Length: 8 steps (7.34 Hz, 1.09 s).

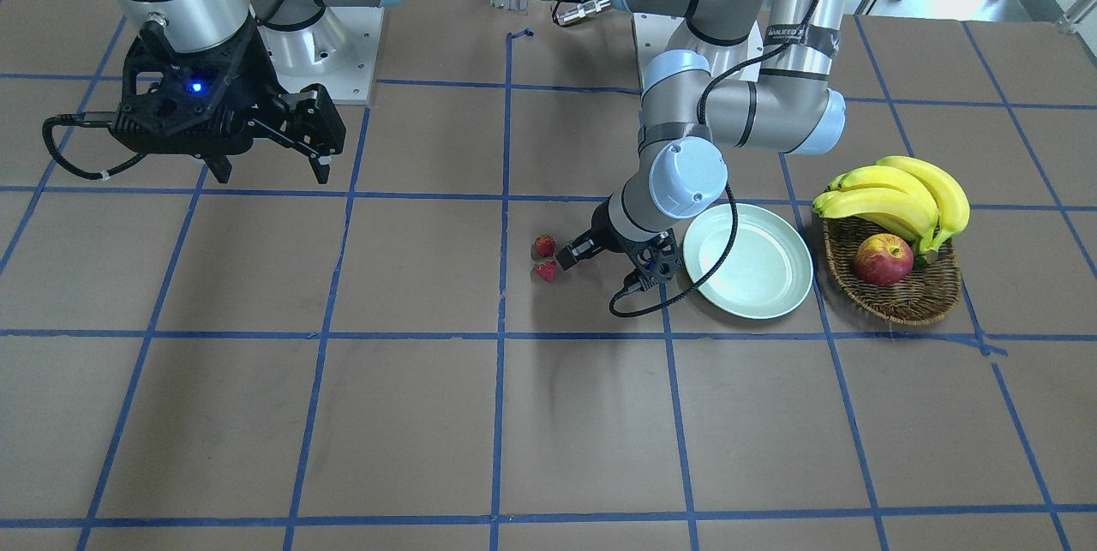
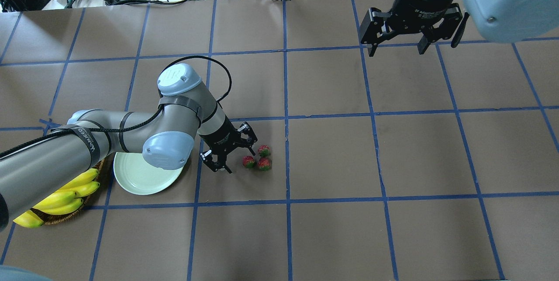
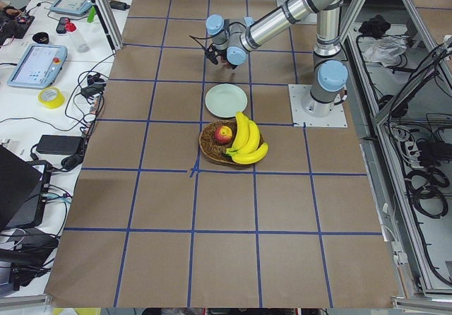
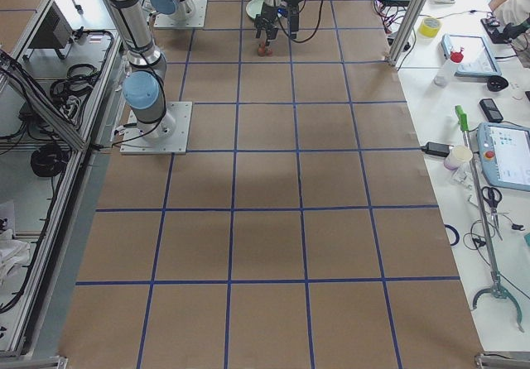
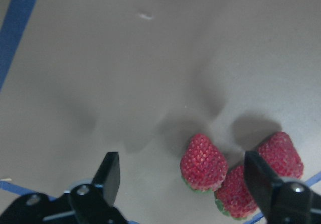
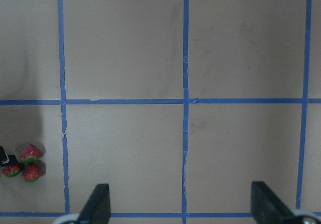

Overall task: Collect all strawberries into plate
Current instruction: 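Lower the left gripper and grasp one strawberry from the cluster, then carry the strawberry with the left gripper onto the plate, release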

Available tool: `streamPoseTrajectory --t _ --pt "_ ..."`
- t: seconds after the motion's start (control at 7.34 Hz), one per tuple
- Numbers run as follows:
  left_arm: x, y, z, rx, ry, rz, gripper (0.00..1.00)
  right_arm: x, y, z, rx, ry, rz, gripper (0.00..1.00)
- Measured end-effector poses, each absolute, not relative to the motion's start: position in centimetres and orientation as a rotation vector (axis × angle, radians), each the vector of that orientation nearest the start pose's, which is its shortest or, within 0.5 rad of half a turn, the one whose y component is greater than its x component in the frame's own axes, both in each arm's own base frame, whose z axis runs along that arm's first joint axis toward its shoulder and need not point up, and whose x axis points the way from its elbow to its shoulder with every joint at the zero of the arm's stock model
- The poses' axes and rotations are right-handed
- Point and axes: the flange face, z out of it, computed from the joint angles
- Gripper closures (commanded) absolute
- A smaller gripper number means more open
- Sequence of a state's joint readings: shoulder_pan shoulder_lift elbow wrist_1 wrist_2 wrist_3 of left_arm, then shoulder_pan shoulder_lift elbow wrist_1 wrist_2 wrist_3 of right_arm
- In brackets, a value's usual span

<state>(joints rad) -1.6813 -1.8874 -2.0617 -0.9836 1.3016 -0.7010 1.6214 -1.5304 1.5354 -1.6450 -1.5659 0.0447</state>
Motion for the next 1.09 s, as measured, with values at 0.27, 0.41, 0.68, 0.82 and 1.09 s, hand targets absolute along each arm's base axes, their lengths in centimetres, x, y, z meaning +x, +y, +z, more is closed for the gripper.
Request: streamPoseTrajectory --t 0.27,0.41,0.68,0.82,1.09 --pt "-21.4 -45.9 16.7 -1.007 3.123 0.531 1.0 16.0 -50.7 49.4 -0.01 3.132 -0.112 0.0" --pt "-21.5 -46.0 16.8 -1.008 3.131 0.536 1.0 16.0 -50.7 49.4 -0.01 3.132 -0.112 0.0" --pt "-21.3 -47.0 18.1 -0.999 3.149 0.492 1.0 16.0 -50.7 49.4 -0.01 3.132 -0.112 0.0" --pt "-20.8 -48.1 19.8 -0.999 3.139 0.451 1.0 16.0 -50.7 49.4 -0.01 3.132 -0.113 0.0" --pt "-17.6 -51.5 24.0 -1.001 3.091 0.353 1.0 16.0 -50.7 49.4 -0.009 3.132 -0.11 0.0"
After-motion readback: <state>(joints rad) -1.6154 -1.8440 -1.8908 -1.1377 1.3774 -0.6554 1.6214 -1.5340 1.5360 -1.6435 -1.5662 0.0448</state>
